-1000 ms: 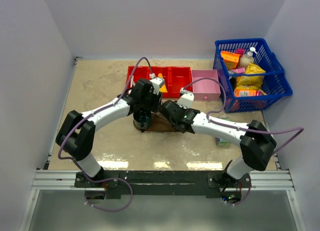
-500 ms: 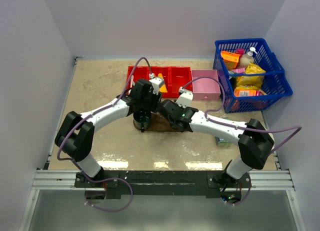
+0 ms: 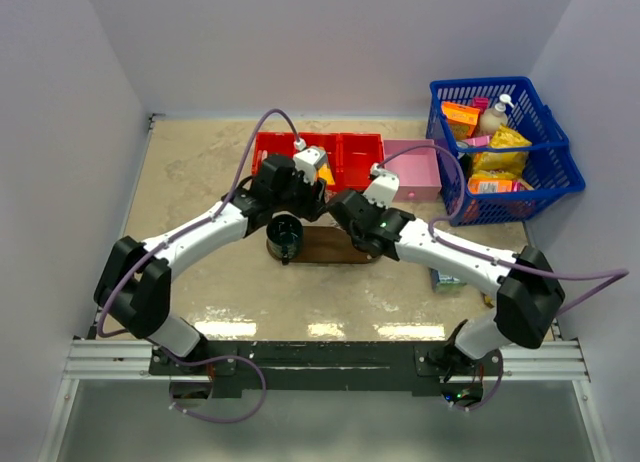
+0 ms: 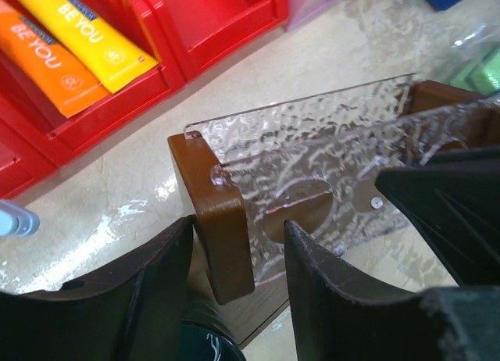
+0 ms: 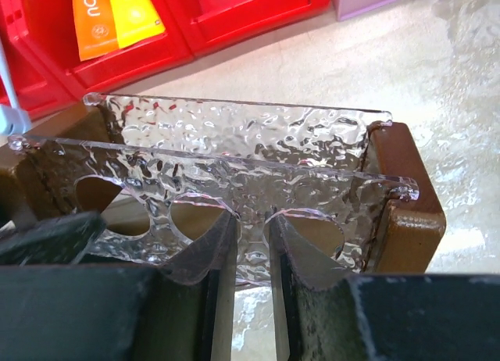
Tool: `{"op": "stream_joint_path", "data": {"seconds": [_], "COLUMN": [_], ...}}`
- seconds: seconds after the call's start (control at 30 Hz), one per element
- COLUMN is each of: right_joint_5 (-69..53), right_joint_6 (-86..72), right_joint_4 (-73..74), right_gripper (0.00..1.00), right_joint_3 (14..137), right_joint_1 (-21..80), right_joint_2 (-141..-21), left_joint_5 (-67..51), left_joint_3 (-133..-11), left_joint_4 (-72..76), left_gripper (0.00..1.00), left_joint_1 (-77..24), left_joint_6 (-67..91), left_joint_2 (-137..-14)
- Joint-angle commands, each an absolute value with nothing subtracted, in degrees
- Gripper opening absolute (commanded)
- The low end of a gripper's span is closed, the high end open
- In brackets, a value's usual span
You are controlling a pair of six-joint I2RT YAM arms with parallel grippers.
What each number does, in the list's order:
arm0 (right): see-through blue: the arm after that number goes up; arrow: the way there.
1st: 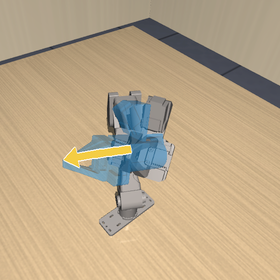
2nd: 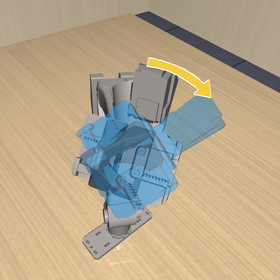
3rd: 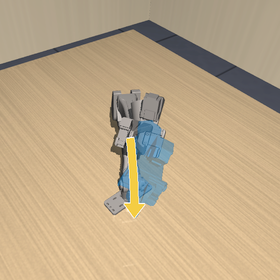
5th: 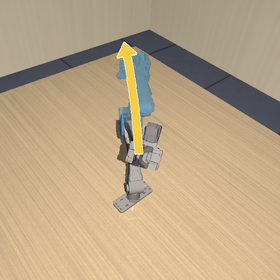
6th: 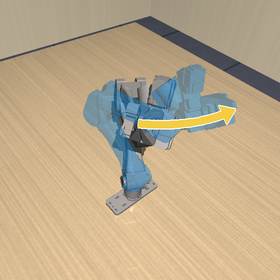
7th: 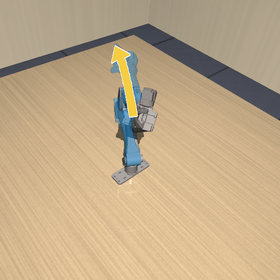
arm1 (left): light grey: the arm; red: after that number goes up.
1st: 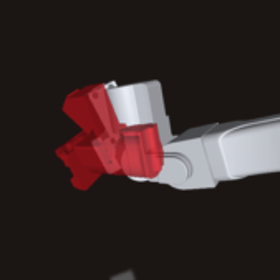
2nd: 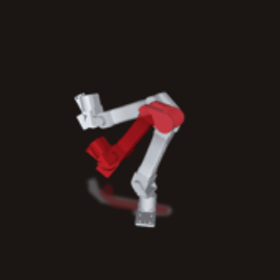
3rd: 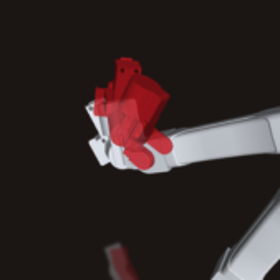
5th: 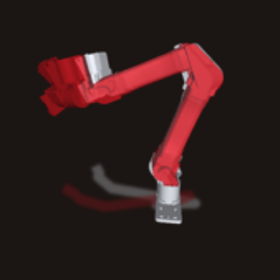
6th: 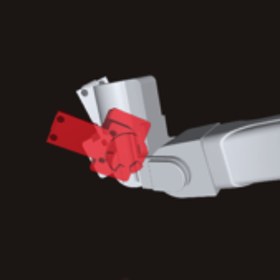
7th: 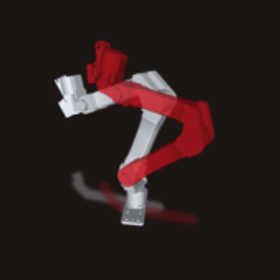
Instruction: Prepare toiletry sets of a toothbrush and toothpaste on the tray
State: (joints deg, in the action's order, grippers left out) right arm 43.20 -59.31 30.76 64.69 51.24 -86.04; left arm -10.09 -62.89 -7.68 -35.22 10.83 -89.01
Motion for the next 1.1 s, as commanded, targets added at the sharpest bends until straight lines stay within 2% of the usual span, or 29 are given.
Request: {"op": "stream_joint_path", "data": {"seconds": [0.0,0.27,0.47,0.5,0.63,1.07], "right_joint_5": [42.8,40.2,38.6,38.1,36.8,31.1], "right_joint_6": [-58.3,-57.0,-55.6,-55.3,-52.9,-48.3], "right_joint_4": [24.6,20.8,20.3,20.2,20.7,20.1], "right_gripper": [0.0,0.0,0.0,0.0,0.0,0.0], "right_joint_3": [64.2,61.4,60.8,60.9,61.2,59.2], "right_joint_1": [49.8,48.8,48.1,48.0,47.5,45.1], "right_joint_2": [-84.4,-82.9,-82.9,-82.9,-82.5,-78.8], "left_joint_5": [-18.1,-18.4,-17.1,-16.6,-14.5,-5.8], "left_joint_3": [-62.8,-62.9,-62.8,-62.6,-61.9,-60.7], "left_joint_4": [-3.1,-3.7,-3.5,-3.5,-2.9,-3.0], "left_gripper": [0.56,0.61,0.78,0.86,0.98,1.0], "left_joint_1": [-36.6,-36.7,-36.8,-36.8,-36.7,-36.6], "left_joint_6": [10.5,10.1,9.3,9.1,8.4,6.2], "left_joint_2": [-86.2,-87.1,-85.9,-85.6,-83.7,-78.1]}}
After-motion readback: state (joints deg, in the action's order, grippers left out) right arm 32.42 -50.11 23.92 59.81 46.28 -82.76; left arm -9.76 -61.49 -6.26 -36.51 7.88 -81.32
